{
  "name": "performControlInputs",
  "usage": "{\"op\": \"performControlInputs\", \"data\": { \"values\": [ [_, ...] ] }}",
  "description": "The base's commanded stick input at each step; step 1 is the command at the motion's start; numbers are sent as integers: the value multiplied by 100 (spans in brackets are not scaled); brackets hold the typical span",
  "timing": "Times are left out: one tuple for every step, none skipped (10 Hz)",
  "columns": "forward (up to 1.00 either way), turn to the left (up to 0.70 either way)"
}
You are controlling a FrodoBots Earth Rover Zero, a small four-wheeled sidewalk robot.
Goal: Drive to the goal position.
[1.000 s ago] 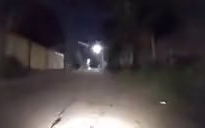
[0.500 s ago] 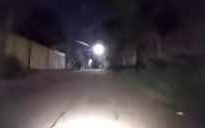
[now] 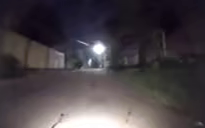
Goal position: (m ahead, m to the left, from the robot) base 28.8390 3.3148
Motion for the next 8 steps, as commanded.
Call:
{"op": "performControlInputs", "data": {
  "values": [
    [70, 0],
    [70, 0],
    [70, 0],
    [70, 0],
    [70, 0],
    [70, -5],
    [70, -25],
    [70, -35]
  ]
}}
